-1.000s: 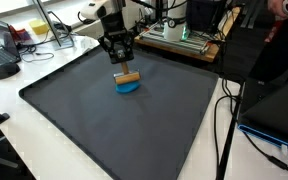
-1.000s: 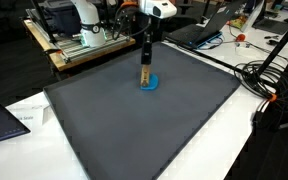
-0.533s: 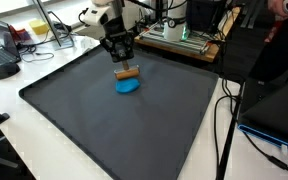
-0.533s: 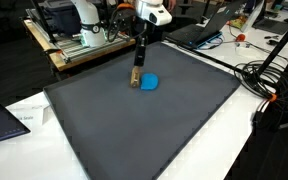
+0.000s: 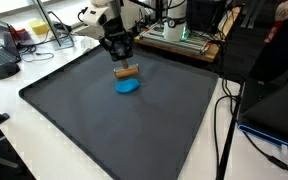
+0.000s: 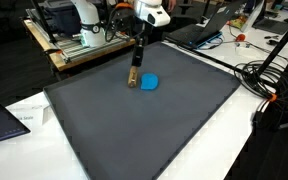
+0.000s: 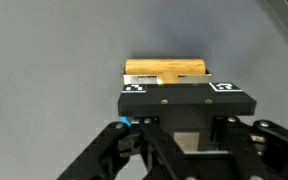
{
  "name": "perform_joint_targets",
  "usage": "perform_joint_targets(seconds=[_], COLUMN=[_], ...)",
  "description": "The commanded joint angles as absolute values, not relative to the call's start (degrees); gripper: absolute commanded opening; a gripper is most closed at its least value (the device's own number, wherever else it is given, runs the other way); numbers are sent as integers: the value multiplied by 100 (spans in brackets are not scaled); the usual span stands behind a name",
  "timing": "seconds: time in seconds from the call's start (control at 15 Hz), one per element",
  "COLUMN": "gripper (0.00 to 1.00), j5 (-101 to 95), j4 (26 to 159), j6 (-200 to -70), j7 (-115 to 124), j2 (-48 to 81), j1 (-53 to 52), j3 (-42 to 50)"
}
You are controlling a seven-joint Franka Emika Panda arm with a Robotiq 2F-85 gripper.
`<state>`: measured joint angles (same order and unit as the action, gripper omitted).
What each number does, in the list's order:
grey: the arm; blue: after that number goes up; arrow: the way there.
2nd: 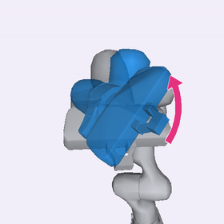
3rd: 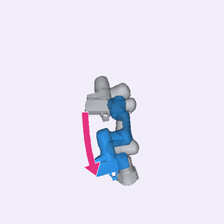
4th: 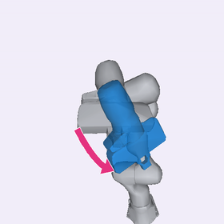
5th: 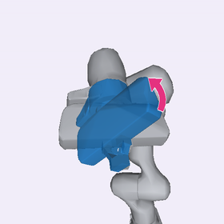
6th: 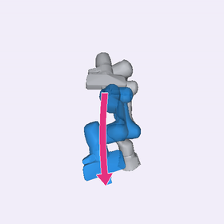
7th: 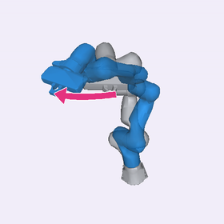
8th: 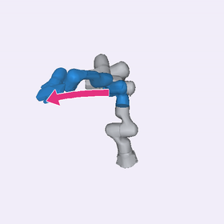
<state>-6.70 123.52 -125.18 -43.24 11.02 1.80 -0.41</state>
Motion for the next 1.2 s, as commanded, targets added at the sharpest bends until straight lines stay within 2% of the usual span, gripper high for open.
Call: perform_joint_targets(seconds=[0.0,1.13], gripper=[22,22], j5=[-630,-450], j4=[12300,12406], j6=[-12311,-12692], j7=[-4152,-3199], j2=[988,138], j1=[260,94], j3=[-31,-116])
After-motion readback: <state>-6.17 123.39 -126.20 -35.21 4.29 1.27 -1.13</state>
